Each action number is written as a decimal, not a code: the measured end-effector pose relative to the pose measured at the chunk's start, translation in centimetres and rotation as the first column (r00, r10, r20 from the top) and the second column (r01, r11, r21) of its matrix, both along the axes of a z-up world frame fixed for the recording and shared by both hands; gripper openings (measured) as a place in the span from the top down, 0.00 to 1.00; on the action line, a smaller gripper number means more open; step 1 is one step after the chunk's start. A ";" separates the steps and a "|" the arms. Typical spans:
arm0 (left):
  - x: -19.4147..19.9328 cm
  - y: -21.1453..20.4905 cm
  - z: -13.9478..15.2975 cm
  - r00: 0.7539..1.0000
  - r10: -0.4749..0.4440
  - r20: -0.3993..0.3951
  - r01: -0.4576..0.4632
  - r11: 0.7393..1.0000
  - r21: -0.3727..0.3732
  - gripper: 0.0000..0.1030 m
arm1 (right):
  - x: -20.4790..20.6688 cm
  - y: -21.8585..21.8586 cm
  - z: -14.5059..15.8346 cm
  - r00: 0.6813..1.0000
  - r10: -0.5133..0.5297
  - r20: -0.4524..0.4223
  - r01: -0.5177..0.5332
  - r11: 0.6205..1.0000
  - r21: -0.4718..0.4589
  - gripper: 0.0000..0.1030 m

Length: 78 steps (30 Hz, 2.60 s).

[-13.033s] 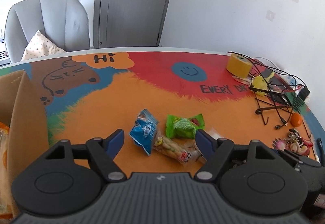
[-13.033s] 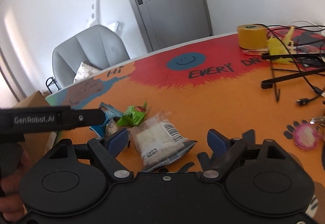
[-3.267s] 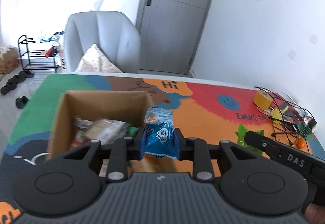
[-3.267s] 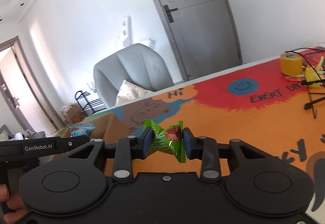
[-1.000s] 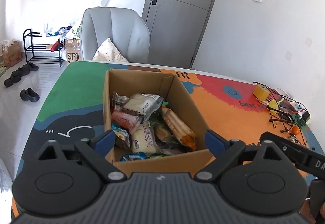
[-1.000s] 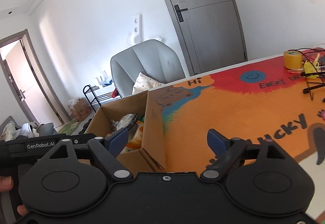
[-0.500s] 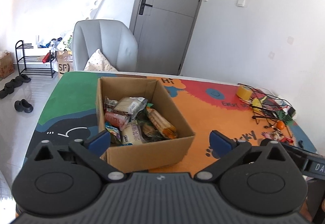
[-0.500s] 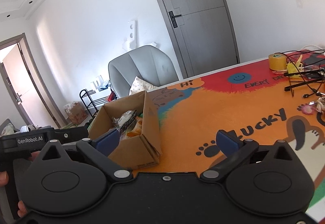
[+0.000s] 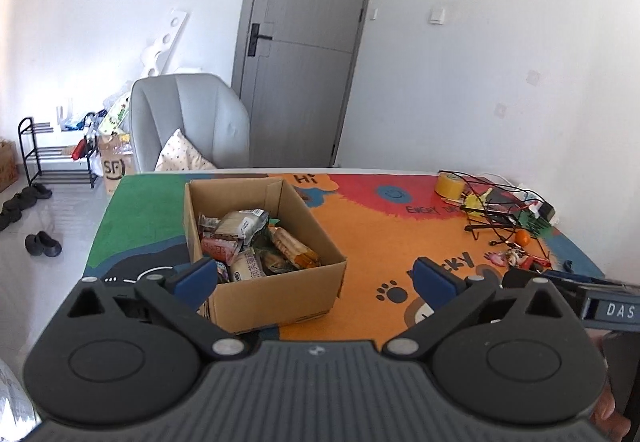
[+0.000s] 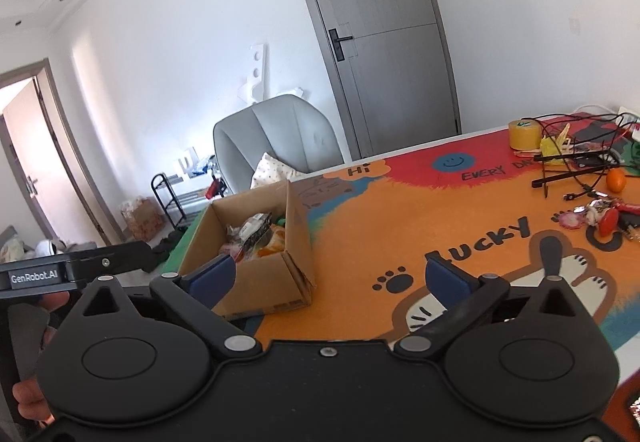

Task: Organize snacks

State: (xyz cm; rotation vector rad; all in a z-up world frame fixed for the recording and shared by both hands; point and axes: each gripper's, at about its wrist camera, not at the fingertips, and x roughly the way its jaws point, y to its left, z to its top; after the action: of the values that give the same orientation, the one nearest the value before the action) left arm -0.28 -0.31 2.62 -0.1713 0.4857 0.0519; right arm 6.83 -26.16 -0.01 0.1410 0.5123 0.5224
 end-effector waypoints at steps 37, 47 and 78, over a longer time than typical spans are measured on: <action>-3.3 1.7 1.2 1.000 0.000 -0.005 0.000 0.997 0.081 0.00 | -2.8 0.3 1.3 1.000 -0.026 -0.006 0.026 0.997 -0.068 0.00; -3.2 1.6 1.2 1.000 0.001 -0.012 0.000 0.997 0.082 0.00 | -2.8 0.3 1.3 0.999 -0.043 -0.009 0.042 0.996 -0.076 0.00; -3.2 1.4 1.0 1.000 -0.004 -0.007 0.004 0.997 0.082 0.00 | -2.6 0.4 1.2 0.999 -0.030 -0.010 0.029 0.996 -0.086 0.00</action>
State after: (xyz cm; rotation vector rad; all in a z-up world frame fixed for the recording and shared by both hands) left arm -3.45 1.08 3.60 -0.0900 0.4901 0.0684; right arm 4.24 -25.77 1.19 0.0699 0.5422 0.4699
